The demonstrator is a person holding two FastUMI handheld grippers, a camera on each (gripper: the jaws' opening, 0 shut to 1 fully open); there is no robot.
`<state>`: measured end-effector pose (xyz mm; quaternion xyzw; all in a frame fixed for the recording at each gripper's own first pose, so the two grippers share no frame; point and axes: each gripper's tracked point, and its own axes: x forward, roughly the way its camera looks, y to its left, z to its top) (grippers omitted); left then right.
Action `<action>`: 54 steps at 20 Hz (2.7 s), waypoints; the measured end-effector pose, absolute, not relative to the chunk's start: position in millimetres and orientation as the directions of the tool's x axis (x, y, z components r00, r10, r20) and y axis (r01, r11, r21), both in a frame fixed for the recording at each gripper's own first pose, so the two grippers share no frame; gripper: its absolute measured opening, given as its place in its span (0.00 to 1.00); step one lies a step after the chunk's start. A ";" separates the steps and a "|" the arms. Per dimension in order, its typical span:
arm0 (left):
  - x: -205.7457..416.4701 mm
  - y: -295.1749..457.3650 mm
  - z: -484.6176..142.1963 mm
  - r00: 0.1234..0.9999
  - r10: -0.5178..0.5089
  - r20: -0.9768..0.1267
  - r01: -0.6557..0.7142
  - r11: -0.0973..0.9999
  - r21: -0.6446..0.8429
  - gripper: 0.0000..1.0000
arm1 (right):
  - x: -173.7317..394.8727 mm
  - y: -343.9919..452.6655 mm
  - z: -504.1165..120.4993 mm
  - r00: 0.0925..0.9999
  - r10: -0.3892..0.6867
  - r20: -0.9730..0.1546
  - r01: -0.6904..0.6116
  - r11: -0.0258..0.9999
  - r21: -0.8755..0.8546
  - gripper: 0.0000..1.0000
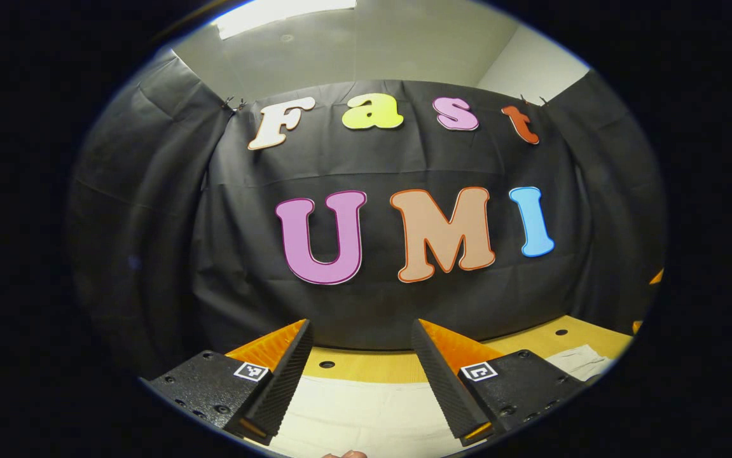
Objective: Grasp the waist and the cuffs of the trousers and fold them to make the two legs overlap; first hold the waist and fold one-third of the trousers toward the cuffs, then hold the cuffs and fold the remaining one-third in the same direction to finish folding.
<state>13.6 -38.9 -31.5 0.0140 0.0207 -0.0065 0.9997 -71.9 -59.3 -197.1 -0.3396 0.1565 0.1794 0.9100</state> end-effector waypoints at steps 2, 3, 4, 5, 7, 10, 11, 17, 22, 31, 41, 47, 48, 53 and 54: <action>12.8 -41.1 -33.2 0.999 -0.013 -0.042 0.014 0.999 0.032 0.93 | -85.6 -59.2 -218.0 0.861 0.241 -0.448 -0.488 0.639 -0.594 0.97; 12.5 -41.9 -32.9 0.999 -0.014 -0.041 0.015 0.999 0.034 0.93 | -93.9 -59.3 -229.8 0.846 0.251 -0.471 -0.516 0.607 -0.604 0.97; 13.4 -43.5 -33.6 0.999 -0.014 -0.041 0.016 0.999 0.037 0.93 | -101.6 -59.3 -240.6 0.831 0.259 -0.493 -0.542 0.575 -0.613 0.97; 12.8 -44.6 -34.1 0.999 -0.015 -0.042 0.017 0.999 0.041 0.93 | -108.6 -58.1 -250.5 0.815 0.264 -0.516 -0.568 0.544 -0.618 0.98; 12.1 -45.6 -36.4 0.999 -0.016 -0.045 0.018 0.998 0.053 0.93 | -121.1 -57.7 -268.0 0.784 0.276 -0.556 -0.613 0.488 -0.622 0.98; 12.8 -47.4 -39.7 0.999 -0.016 -0.052 0.019 0.998 0.066 0.93 | -137.4 -60.4 -290.5 0.744 0.285 -0.605 -0.663 0.436 -0.609 0.97; 12.8 -47.8 -40.0 0.998 -0.016 -0.055 0.019 0.998 0.068 0.93 | -141.8 -63.0 -299.4 0.727 0.282 -0.626 -0.680 0.421 -0.600 0.98; 12.2 -49.8 -45.6 0.998 -0.012 -0.065 0.017 0.996 0.086 0.93 | -171.4 -80.5 -346.3 0.622 0.253 -0.741 -0.778 0.302 -0.551 0.98; 10.1 -51.2 -52.4 0.996 -0.004 -0.084 0.013 0.995 0.098 0.93 | -188.1 -90.9 -375.1 0.550 0.224 -0.804 -0.833 0.211 -0.511 1.00; 4.8 -51.9 -55.7 0.995 0.019 -0.094 -0.007 0.992 0.124 0.94 | -170.9 -84.6 -394.3 0.537 0.223 -0.814 -0.844 0.155 -0.514 0.93; 2.2 -69.3 -59.5 0.994 0.023 -0.103 -0.007 0.989 0.149 0.93 | -152.7 -69.9 -418.5 0.524 0.226 -0.821 -0.851 0.146 -0.504 0.59; -3.0 -71.6 -71.6 0.991 0.051 -0.127 -0.031 0.987 0.156 0.94 | -160.6 -67.8 -424.6 0.519 0.228 -0.824 -0.855 0.132 -0.502 0.08; -4.8 -68.9 -74.6 0.990 0.054 -0.128 -0.032 0.985 0.168 0.94 | -159.7 -67.7 -425.3 0.516 0.228 -0.826 -0.857 0.137 -0.497 0.08; -4.6 -36.9 -94.3 0.988 0.039 -0.151 0.000 0.969 0.247 0.94 | -159.0 -68.1 -426.0 0.536 0.211 -0.817 -0.844 0.105 -0.526 0.08; -5.5 -26.5 -94.0 0.989 0.033 -0.141 0.007 0.962 0.273 0.94 | -158.4 -69.3 -426.2 0.537 0.198 -0.820 -0.844 0.117 -0.524 0.08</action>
